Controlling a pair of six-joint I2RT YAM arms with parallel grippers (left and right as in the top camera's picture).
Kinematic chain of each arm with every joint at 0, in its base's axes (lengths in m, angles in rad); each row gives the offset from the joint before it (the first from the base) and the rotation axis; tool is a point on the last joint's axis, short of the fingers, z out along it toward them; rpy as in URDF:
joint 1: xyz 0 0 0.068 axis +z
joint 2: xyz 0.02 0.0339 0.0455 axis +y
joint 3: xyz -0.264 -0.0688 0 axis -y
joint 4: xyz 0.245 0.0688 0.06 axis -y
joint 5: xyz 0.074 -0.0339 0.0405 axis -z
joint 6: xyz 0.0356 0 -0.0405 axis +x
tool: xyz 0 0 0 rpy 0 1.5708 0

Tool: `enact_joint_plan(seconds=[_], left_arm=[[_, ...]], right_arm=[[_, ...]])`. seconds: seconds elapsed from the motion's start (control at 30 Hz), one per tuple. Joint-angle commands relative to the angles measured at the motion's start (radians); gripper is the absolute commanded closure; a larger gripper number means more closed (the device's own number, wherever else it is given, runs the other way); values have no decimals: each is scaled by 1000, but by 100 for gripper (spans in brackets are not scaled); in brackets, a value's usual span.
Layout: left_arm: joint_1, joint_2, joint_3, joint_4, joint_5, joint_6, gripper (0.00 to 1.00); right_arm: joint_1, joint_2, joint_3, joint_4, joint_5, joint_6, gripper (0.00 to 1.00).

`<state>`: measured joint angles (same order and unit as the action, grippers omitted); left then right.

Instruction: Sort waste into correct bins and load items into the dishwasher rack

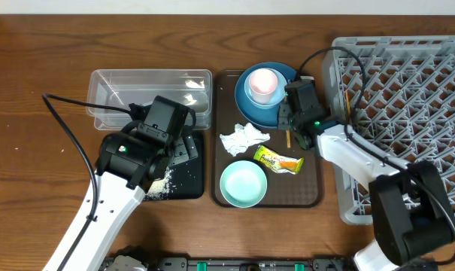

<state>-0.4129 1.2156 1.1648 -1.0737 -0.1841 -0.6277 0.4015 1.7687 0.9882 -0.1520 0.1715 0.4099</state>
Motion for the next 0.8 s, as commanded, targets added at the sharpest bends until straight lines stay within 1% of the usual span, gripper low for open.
enact_joint_plan(seconds=[0.0, 0.07, 0.2, 0.33, 0.47, 0.57, 0.77], left_arm=[[6, 0, 14, -3, -15, 5, 5], [6, 0, 14, -3, -15, 5, 5], [6, 0, 14, -3, -15, 5, 5], [6, 0, 14, -3, -15, 5, 5], [6, 0, 14, -2, -15, 5, 5], [6, 0, 14, -2, -15, 5, 5], [6, 0, 14, -2, -15, 5, 5]], right_arm=[[19, 18, 12, 7, 0, 8, 75], [20, 18, 12, 7, 0, 8, 76], [20, 18, 12, 7, 0, 6, 83], [20, 18, 12, 11, 2, -19, 92], [19, 17, 12, 12, 5, -23, 94], [19, 17, 12, 15, 7, -43, 99], [18, 7, 12, 14, 50, -84, 99]])
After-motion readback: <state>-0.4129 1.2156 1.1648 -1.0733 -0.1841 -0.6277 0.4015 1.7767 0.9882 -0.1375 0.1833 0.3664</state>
